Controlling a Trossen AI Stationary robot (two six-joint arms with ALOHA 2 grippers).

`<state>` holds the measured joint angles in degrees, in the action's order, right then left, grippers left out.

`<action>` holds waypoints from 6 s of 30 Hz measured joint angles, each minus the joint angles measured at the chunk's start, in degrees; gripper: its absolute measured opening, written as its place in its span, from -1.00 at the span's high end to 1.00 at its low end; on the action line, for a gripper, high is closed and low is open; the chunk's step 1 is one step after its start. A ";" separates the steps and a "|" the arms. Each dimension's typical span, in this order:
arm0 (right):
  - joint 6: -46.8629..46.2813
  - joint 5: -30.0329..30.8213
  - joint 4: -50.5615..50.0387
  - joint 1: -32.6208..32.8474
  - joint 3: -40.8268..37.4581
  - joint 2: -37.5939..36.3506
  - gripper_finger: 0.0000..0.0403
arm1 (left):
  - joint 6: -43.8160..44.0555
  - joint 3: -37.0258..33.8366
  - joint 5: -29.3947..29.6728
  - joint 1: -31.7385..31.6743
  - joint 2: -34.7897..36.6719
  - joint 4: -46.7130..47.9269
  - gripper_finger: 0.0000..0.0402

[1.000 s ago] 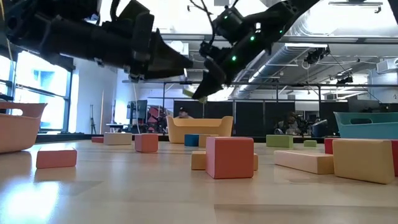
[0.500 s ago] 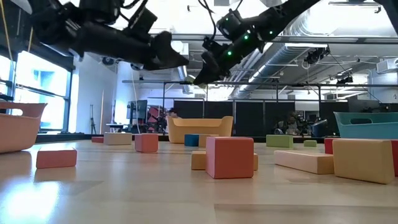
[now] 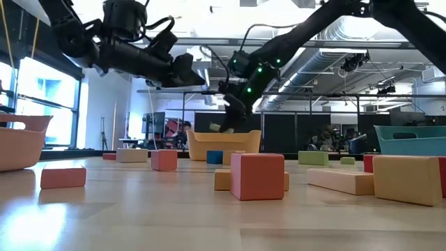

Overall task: Sort blocks by size
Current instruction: Put the thin green rectangular block into the yellow bin, then put the thick brown rectangular block into the green bin

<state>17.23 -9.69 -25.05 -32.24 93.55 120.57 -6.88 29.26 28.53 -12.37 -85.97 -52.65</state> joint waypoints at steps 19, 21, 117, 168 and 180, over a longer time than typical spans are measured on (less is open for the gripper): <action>-1.22 6.46 -6.99 0.14 0.91 -0.56 -0.02 | 5.36 0.00 3.94 9.82 -0.04 2.08 -0.13; -2.51 6.15 -5.26 0.08 0.76 -3.36 0.00 | 6.40 0.00 5.14 10.48 -0.01 1.75 -0.13; -15.75 4.69 52.26 21.15 -73.40 -43.70 -0.21 | 45.67 -7.04 11.62 8.99 12.30 61.64 -0.13; -18.31 4.74 51.88 21.15 -73.38 -43.73 -0.21 | 34.62 -7.04 -0.20 5.20 4.11 45.53 0.58; -15.93 1.97 54.56 21.99 -73.38 -43.73 -0.21 | 25.16 -7.02 -1.65 12.82 7.09 37.17 0.59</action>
<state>1.30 -7.72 29.51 -10.25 20.16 76.84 18.28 22.24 26.88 0.46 -78.89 -15.48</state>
